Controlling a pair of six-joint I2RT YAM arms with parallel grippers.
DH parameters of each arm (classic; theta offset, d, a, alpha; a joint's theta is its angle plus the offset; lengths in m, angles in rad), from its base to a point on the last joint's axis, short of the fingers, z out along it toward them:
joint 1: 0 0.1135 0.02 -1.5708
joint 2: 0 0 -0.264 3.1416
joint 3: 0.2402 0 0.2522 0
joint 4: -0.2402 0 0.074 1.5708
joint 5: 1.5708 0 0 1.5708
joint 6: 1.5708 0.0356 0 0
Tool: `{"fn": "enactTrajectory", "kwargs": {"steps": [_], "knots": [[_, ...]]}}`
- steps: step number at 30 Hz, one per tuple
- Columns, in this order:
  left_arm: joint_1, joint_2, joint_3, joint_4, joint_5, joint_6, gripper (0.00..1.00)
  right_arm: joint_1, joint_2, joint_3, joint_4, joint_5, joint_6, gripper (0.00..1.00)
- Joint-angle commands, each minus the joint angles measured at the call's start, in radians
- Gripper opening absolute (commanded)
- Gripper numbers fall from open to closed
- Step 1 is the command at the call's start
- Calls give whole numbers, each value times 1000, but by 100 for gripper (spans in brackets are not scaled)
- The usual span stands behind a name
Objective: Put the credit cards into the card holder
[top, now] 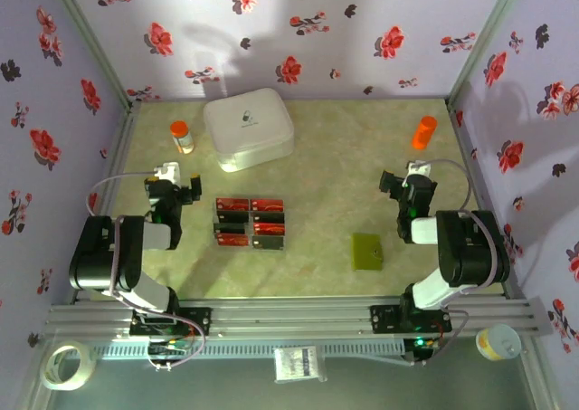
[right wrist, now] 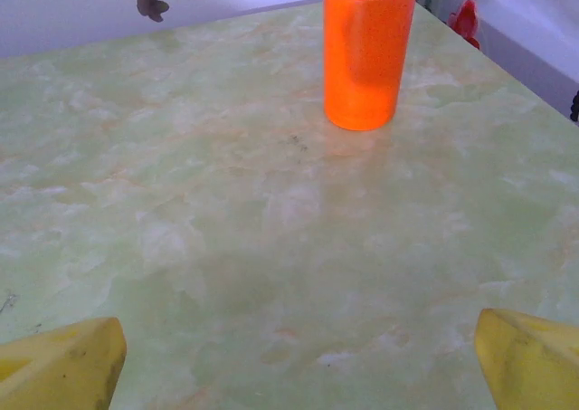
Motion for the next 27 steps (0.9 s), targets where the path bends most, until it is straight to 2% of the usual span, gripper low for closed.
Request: {"fn": "enactTrajectory", "kwargs": {"steps": [1, 20, 24, 27], "knots": [[-3, 6, 0, 39, -15, 21, 100, -1, 1, 5, 20, -14, -15, 99], [-1, 4, 1, 36, -21, 17, 100, -1, 0, 4, 19, -15, -15, 99], [15, 10, 24, -2, -83, -31, 100, -1, 0, 3, 19, -15, -15, 99], [42, 5, 29, -19, -51, -63, 100, -1, 1, 5, 18, -14, -14, 99]]}}
